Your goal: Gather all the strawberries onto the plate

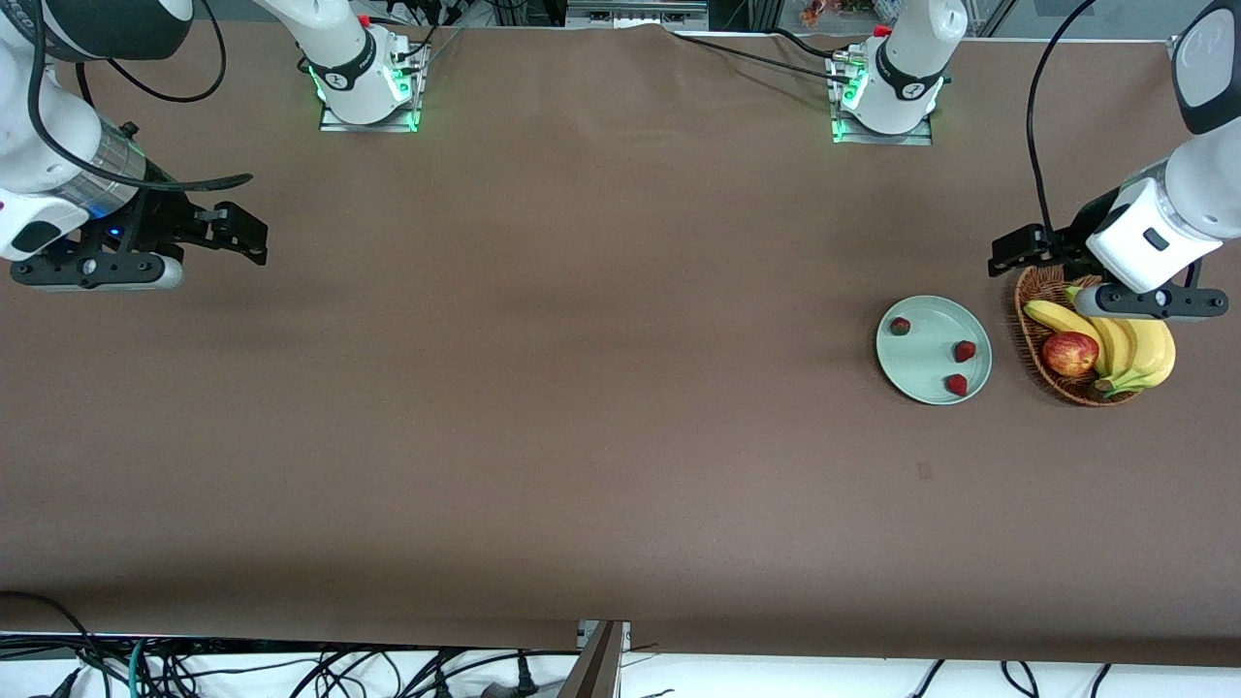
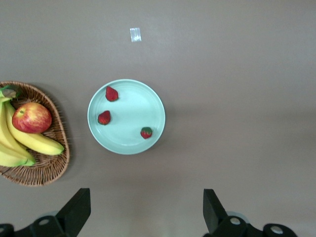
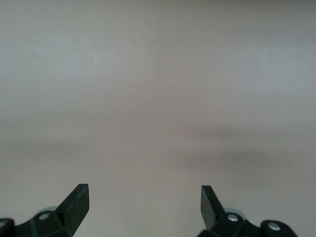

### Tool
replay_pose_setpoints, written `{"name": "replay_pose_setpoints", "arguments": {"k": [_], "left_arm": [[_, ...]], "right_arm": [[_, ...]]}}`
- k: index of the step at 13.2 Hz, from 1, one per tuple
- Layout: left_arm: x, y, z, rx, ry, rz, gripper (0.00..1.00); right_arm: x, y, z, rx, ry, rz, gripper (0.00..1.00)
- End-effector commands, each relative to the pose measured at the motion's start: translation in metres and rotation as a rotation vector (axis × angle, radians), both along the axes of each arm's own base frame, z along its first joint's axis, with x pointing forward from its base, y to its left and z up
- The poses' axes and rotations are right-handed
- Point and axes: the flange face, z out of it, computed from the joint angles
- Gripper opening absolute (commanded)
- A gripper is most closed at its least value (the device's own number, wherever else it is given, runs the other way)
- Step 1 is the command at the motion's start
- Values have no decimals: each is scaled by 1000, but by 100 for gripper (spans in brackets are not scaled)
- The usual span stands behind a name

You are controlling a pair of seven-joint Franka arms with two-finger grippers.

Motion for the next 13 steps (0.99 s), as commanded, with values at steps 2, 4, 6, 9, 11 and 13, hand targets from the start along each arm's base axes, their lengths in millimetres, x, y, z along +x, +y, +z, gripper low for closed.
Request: {"name": "replay_pose_setpoints", "arguments": {"k": [2, 4, 6, 9, 11, 13], "left_arm": [[-5, 1, 8, 31, 36, 10, 100], [-6, 5, 7, 55, 39, -11, 100], [-6, 6, 7, 53, 39, -37, 100], [-3, 9, 9, 92, 18, -52, 100], [-2, 10, 10, 94, 11, -50, 100], [-2, 12, 9, 93, 11, -47, 100]], "right_arm": [[3, 1, 16, 58, -60, -2, 100], [4, 0, 19, 61, -66, -2, 100], [4, 0, 19, 62, -64, -2, 100], [4, 1, 19, 62, -67, 0, 100], [4, 1, 20, 63, -73, 0, 100], [5, 2, 20, 64, -78, 0, 100]]}}
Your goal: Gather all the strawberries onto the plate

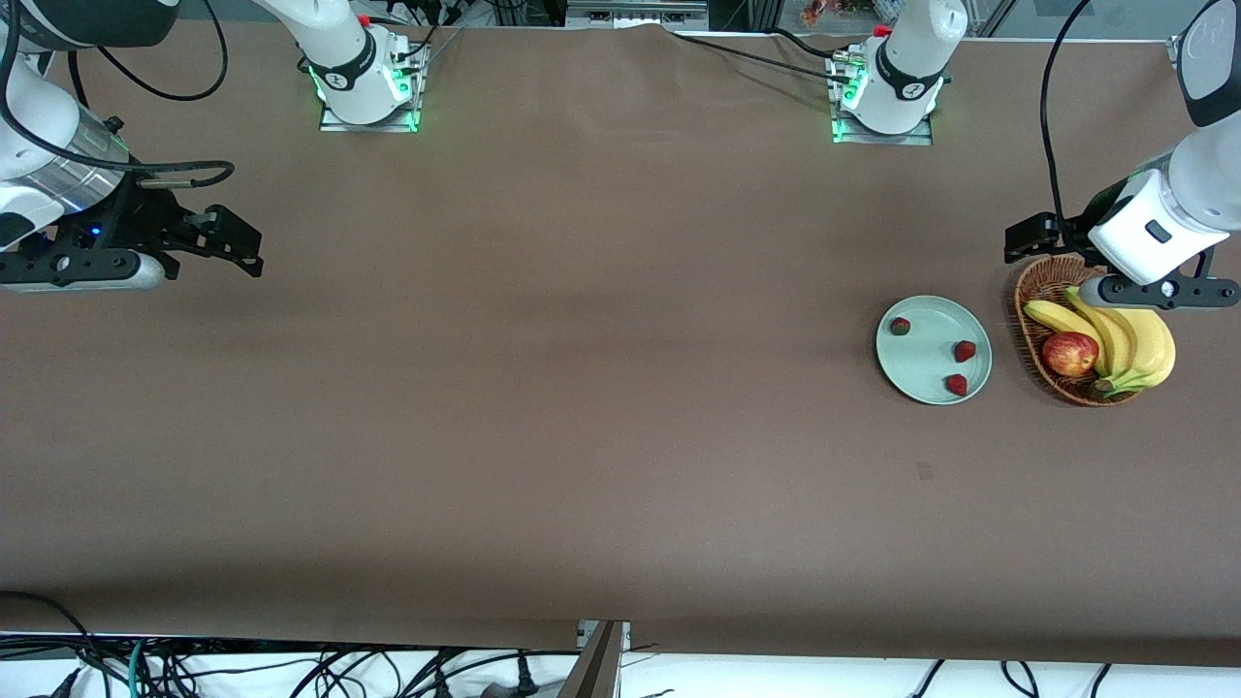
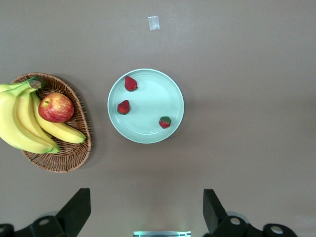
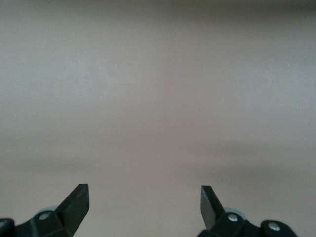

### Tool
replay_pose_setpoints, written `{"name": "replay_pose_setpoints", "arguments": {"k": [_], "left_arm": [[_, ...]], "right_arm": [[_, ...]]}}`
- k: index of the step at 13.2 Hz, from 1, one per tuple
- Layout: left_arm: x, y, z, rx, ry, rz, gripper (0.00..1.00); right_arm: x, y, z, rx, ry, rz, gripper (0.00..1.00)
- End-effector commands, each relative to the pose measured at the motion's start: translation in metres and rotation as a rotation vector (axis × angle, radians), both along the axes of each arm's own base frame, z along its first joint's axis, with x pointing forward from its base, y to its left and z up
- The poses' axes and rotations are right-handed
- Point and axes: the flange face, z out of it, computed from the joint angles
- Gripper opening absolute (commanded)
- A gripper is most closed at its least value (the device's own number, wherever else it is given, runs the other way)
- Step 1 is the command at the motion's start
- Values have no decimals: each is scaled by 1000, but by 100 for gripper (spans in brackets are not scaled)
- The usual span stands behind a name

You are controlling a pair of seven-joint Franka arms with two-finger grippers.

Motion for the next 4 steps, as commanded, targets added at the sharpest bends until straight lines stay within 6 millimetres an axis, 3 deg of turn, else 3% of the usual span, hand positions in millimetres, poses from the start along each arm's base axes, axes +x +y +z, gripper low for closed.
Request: {"name": "replay_pose_setpoints", "arguments": {"k": [1, 4], "left_arm": [[2, 4, 7, 13, -13, -23, 100], [2, 3, 7, 12, -13, -26, 100]], "right_arm": [[-1, 0, 8, 18, -13, 7, 100], [-1, 0, 8, 18, -15, 7, 100]]}}
